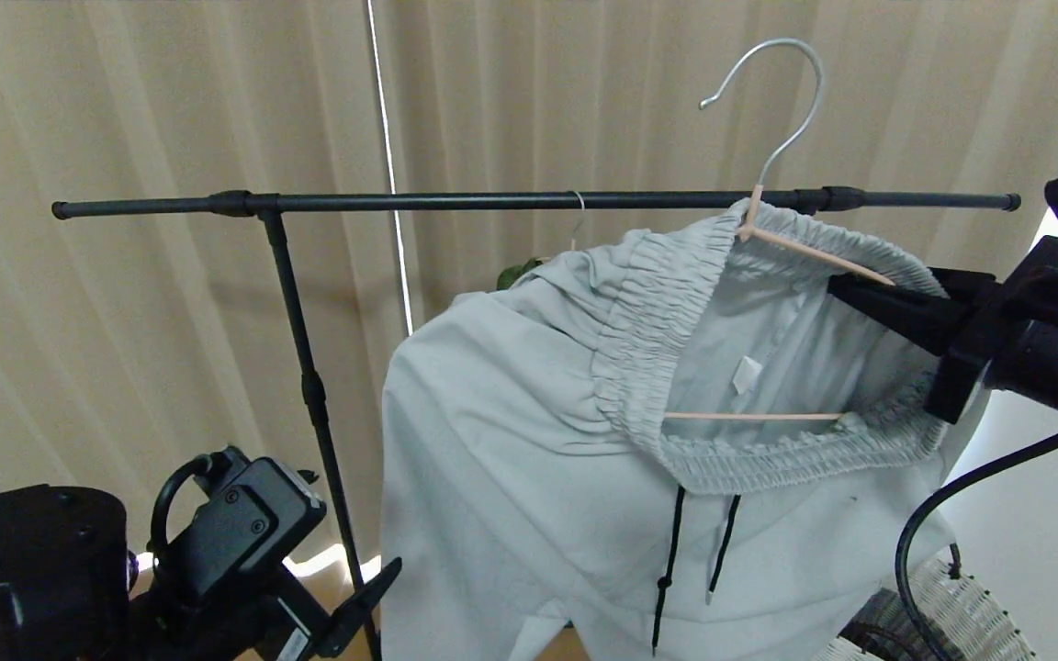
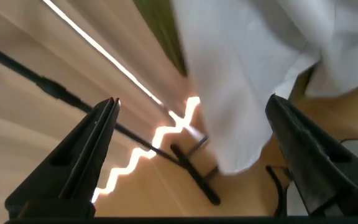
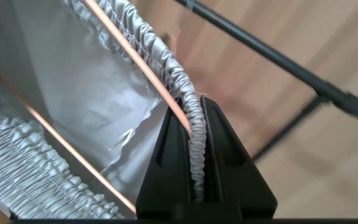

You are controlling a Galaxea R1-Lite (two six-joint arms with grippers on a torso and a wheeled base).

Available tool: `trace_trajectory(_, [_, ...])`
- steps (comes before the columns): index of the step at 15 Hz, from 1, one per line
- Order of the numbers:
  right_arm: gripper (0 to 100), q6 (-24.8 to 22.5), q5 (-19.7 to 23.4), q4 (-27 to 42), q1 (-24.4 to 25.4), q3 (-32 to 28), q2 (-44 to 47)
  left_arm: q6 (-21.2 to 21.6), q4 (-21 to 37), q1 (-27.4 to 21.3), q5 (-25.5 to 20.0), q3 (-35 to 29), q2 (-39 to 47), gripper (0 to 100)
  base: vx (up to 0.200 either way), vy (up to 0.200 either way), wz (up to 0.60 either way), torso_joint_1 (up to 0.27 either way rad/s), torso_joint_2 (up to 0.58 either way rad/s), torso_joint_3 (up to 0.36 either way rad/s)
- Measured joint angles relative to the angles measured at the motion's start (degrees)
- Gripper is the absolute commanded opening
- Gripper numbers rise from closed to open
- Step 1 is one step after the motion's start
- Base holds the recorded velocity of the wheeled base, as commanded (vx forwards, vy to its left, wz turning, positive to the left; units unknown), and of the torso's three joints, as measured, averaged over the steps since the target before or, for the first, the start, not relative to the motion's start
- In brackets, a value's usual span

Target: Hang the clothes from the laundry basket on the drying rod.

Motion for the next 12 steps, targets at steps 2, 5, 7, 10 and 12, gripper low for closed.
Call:
trace_trajectory(2, [0, 0.3, 0.2, 0.0, 1.1, -0.3, -0.2, 0.0, -4.7, -0.1, 0.0, -0.3, 2.5, 0, 0.0, 0.0, 0.0, 0.0, 0.0, 0.0])
trace_trajectory(5, [0, 0.3, 0.3, 0.0, 3.1, -0.4, -0.5, 0.0, -12.7, 0.2, 0.0, -0.3, 7.5, 0, 0.0, 0.0, 0.0, 0.0, 0.0, 0.0])
trace_trajectory(7, [0, 0.3, 0.1, 0.0, 3.3, -0.4, -0.7, 0.2, -15.6, 1.1, 0.4, 1.2, 10.1, 0, 0.0, 0.0, 0.0, 0.0, 0.0, 0.0])
trace_trajectory(10, [0, 0.4, -0.3, 0.1, 2.8, -0.4, -1.0, 1.0, -19.2, 5.0, 0.4, 4.4, 11.6, 0, 0.0, 0.0, 0.0, 0.0, 0.0, 0.0])
trace_trajectory(12, [0, 0.4, -0.3, 0.1, 1.7, -0.4, -1.2, 2.4, -20.1, 8.5, 0.4, 6.5, 12.0, 0, 0.0, 0.0, 0.0, 0.0, 0.0, 0.0])
